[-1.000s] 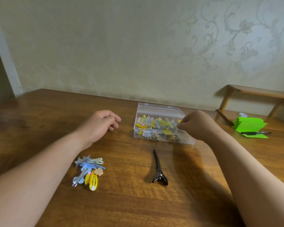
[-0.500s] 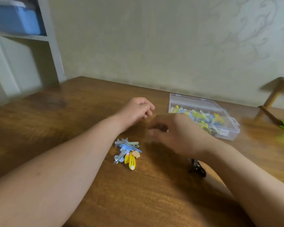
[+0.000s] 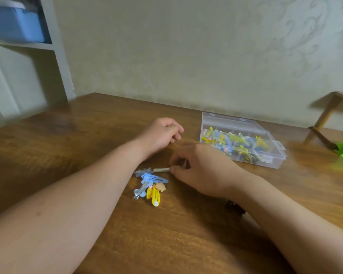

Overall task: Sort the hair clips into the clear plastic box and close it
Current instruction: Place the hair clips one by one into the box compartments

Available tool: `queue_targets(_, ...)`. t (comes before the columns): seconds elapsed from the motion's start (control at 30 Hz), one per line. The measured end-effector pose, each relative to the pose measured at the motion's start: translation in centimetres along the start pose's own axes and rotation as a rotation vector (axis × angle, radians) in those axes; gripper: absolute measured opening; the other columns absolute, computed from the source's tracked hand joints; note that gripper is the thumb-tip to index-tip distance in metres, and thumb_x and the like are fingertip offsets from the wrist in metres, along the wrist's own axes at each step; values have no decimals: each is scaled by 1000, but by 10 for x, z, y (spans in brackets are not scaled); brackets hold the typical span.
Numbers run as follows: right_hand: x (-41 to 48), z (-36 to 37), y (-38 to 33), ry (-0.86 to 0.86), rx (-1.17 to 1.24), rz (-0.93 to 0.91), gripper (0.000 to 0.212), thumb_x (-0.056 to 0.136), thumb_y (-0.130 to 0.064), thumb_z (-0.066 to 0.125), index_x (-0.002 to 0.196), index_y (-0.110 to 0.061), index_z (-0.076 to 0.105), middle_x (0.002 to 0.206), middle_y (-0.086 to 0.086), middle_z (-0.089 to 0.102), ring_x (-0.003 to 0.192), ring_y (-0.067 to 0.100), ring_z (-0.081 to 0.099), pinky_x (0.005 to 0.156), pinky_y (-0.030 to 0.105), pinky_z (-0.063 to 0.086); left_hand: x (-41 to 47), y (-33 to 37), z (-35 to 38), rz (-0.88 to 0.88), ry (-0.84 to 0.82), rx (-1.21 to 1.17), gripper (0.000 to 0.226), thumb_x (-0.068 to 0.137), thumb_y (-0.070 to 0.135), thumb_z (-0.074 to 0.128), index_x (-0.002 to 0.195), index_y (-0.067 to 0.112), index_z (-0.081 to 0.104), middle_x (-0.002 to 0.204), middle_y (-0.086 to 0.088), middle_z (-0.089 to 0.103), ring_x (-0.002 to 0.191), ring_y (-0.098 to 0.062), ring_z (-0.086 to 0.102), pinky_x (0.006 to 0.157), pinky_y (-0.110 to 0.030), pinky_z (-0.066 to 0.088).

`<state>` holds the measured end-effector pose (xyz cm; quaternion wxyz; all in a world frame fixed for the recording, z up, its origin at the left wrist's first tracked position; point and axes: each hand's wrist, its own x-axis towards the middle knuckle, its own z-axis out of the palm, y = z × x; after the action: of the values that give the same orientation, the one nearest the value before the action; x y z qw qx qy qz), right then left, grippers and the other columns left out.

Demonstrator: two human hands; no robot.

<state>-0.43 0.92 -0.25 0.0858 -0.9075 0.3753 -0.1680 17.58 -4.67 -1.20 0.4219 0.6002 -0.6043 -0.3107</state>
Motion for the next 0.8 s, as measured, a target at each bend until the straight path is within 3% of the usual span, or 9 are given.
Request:
queue_targets(0.13, -4, -3, -1, -11, -42, -45, 11, 100, -31, 64, 105, -33, 73, 102, -14, 61, 87, 8, 62, 73, 30, 54, 4, -4, 0, 25, 2, -8, 30, 104, 8, 50, 105, 13, 79, 92, -4, 76, 81, -16, 62, 82, -31, 52)
queue_targets(0.23, -5, -9, 7, 85, -34, -29, 11, 98, -26, 63, 102, -28, 73, 96, -13, 65, 84, 11, 61, 72, 31, 49, 4, -7, 1, 48, 7, -55, 28, 103, 0, 50, 105, 5, 78, 89, -9, 75, 82, -19, 62, 80, -32, 50)
queue_targets(0.33, -6, -32, 27, 268, 72, 118, 11, 99, -25, 63, 104, -26, 72, 91, -13, 71, 81, 11, 64, 71, 31, 50, 2, -5, 1, 51, 9, -75, 29, 107, 2, 48, 108, 2, 77, 95, -15, 76, 86, -21, 66, 78, -29, 51)
queue_targets(0.47, -16, -74, 74, 472, 119, 367, 6, 99, -25, 66, 104, -25, 70, 91, -11, 73, 81, 6, 67, 69, 26, 53, -2, -1, 1, 37, 2, -38, 32, 109, 2, 45, 115, 6, 77, 105, -15, 76, 85, -16, 68, 64, -10, 53)
queue_targets(0.6, -39, -106, 114, 350, -45, 560, 5, 94, -25, 73, 89, -24, 72, 83, -8, 71, 71, 8, 64, 54, 25, 43, -3, -1, -2, 44, -13, 19, 34, 109, 7, 46, 113, 16, 79, 103, -6, 77, 94, -18, 67, 75, -23, 48)
queue_targets(0.8, -52, -115, 125, 122, -119, 661, 7, 86, -24, 79, 80, -23, 76, 78, -2, 75, 74, 19, 71, 59, 30, 53, -3, -2, -2, 45, -6, 22, 34, 108, 6, 47, 110, 17, 79, 101, -5, 78, 91, -18, 67, 78, -26, 48)
